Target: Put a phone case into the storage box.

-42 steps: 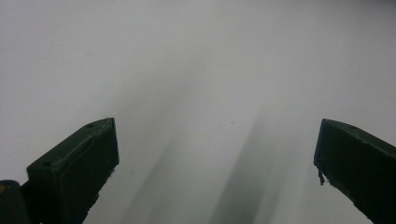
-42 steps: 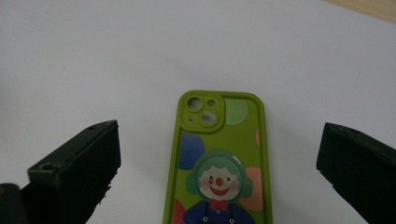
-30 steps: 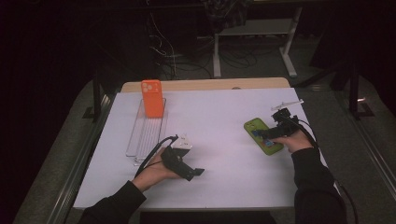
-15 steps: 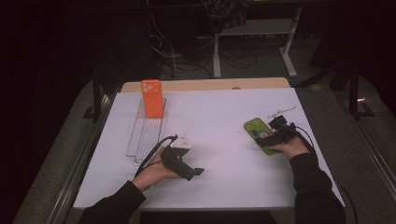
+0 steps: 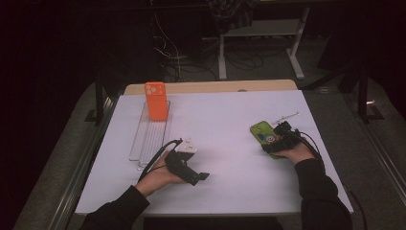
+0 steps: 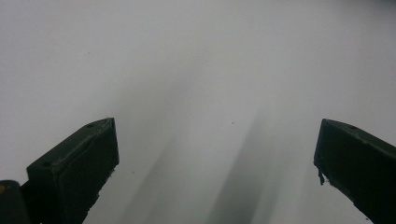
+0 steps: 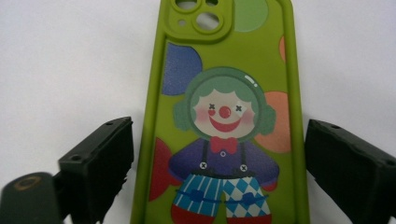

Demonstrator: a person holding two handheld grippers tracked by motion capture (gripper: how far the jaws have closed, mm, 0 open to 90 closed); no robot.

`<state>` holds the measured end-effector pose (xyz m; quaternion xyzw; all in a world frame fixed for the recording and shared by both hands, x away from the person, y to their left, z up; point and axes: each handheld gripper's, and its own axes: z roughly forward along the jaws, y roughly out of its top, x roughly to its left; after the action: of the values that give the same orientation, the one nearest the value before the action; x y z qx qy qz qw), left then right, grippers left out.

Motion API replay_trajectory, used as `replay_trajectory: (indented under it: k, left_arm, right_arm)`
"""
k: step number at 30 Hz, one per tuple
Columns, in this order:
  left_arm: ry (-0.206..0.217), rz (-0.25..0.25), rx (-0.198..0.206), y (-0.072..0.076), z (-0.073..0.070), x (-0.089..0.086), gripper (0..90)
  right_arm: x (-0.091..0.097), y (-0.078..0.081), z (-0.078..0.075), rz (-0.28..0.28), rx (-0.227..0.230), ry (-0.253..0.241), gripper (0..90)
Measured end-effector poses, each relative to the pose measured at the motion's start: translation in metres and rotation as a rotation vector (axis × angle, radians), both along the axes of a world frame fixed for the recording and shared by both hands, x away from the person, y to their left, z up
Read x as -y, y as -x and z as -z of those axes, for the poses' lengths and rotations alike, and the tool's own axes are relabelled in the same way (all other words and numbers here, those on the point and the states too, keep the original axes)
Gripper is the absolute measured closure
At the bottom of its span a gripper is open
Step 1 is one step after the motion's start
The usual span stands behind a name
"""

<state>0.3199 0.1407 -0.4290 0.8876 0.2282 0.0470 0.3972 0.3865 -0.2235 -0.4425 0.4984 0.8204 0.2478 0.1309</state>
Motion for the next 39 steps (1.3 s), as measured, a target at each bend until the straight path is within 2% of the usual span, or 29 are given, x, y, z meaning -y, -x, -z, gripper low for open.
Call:
replay_trajectory:
  k: [2, 15, 20, 22, 23, 26, 27, 28, 31, 33, 34, 36, 39]
  left_arm:
    - [-0.002, 0.003, -0.005, 0.0, 0.0, 0.0, 0.0]
    - [-0.012, 0.013, -0.013, 0.0, -0.001, 0.0, 0.0]
    - [-0.001, 0.013, -0.02, 0.0, -0.001, 0.001, 0.0]
    - [-0.012, 0.025, -0.016, -0.001, -0.002, 0.001, 0.0]
    - [-0.008, 0.014, -0.019, 0.0, -0.002, 0.002, 0.0]
    - [-0.013, 0.025, -0.008, -0.002, -0.006, 0.003, 0.0]
    - [-0.004, 0.019, 0.002, -0.003, -0.007, 0.003, 0.0]
    - [-0.015, 0.026, -0.001, -0.005, -0.009, 0.002, 0.0]
    - [0.002, 0.016, -0.004, -0.01, -0.014, 0.003, 0.0]
    - [-0.017, 0.039, 0.013, -0.015, -0.021, 0.002, 0.0]
    - [-0.024, 0.042, 0.025, -0.016, -0.025, 0.003, 0.0]
    - [-0.009, 0.039, 0.038, -0.02, -0.033, 0.005, 0.0]
    - [-0.004, 0.049, 0.049, -0.027, -0.044, 0.008, 0.0]
  right_arm:
    - [0.001, 0.0, 0.0, -0.001, -0.003, 0.001, 12.3]
    - [0.0, 0.0, 0.001, 0.004, -0.011, 0.013, 14.6]
    - [0.001, -0.001, 0.001, 0.006, -0.01, 0.013, 15.2]
    - [0.001, -0.001, 0.0, 0.009, -0.02, 0.0, 15.2]
    - [0.002, -0.001, -0.001, 0.004, -0.02, -0.005, 15.2]
    - [0.006, -0.001, -0.008, 0.007, -0.011, -0.04, 15.2]
    - [0.007, -0.001, -0.012, 0.0, -0.003, -0.046, 15.2]
    - [0.008, -0.001, -0.017, -0.008, 0.001, -0.057, 15.2]
    - [0.008, 0.0, -0.027, -0.046, 0.012, -0.077, 15.2]
    - [0.006, 0.001, -0.032, -0.083, 0.006, -0.088, 15.2]
    - [0.005, 0.0, -0.034, -0.112, 0.011, -0.076, 15.2]
    - [0.001, 0.0, -0.038, -0.159, 0.012, -0.072, 15.2]
    - [-0.004, -0.002, -0.044, -0.201, 0.022, -0.072, 15.2]
